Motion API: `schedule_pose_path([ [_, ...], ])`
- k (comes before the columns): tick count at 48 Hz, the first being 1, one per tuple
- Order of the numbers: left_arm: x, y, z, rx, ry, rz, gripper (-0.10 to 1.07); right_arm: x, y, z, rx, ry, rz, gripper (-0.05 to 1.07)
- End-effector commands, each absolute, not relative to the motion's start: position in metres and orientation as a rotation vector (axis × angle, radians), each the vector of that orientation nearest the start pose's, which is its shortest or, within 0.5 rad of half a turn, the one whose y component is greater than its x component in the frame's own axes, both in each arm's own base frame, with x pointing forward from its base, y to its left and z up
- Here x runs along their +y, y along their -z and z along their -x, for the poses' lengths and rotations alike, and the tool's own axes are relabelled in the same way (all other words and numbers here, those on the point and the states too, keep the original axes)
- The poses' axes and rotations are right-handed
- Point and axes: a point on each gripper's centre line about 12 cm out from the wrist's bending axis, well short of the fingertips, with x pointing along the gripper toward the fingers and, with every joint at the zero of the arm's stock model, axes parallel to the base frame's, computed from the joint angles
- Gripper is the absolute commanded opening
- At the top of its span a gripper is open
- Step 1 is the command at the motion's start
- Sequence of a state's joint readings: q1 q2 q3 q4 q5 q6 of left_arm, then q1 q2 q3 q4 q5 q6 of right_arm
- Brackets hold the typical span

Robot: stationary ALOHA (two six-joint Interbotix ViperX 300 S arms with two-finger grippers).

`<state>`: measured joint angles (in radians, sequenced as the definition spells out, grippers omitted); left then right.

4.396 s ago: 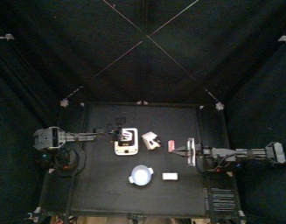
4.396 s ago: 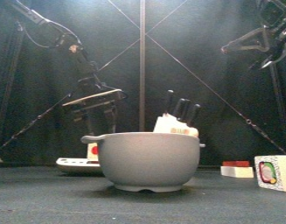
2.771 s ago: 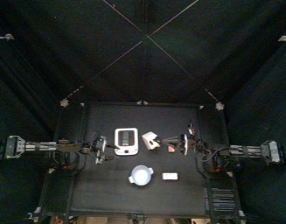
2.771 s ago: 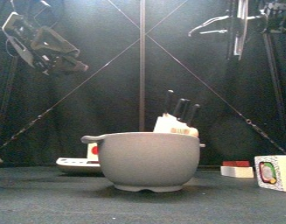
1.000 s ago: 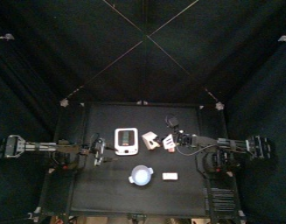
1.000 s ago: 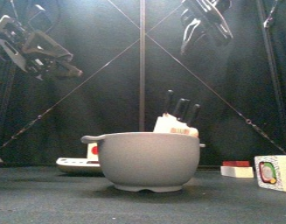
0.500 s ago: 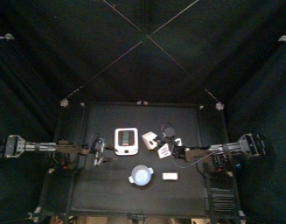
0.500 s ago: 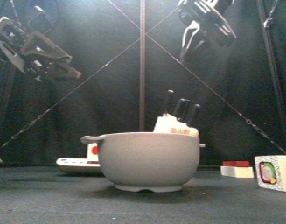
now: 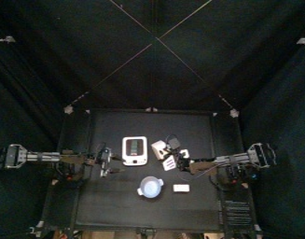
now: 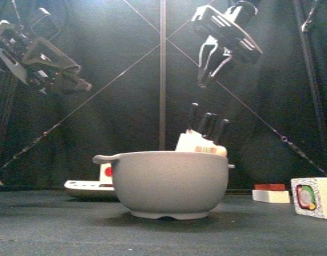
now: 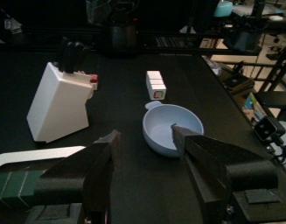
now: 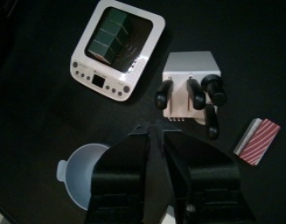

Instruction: Grab cleaver

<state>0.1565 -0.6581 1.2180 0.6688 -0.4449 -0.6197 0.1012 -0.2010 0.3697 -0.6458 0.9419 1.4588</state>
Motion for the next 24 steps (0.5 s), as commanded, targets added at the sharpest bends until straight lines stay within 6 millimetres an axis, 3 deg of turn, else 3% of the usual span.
schedule_pose_path([
  [1,0.005,-0.222,-0.233,0.187,0.111,0.043,0.87,-0.025,-0.31,-0.358,0.614,0.805,-0.64,0.7],
  [24,0.006,-0.22,-0.232,0.193,0.106,0.045,0.87,-0.036,-0.29,-0.37,0.648,0.852,-0.595,0.76],
])
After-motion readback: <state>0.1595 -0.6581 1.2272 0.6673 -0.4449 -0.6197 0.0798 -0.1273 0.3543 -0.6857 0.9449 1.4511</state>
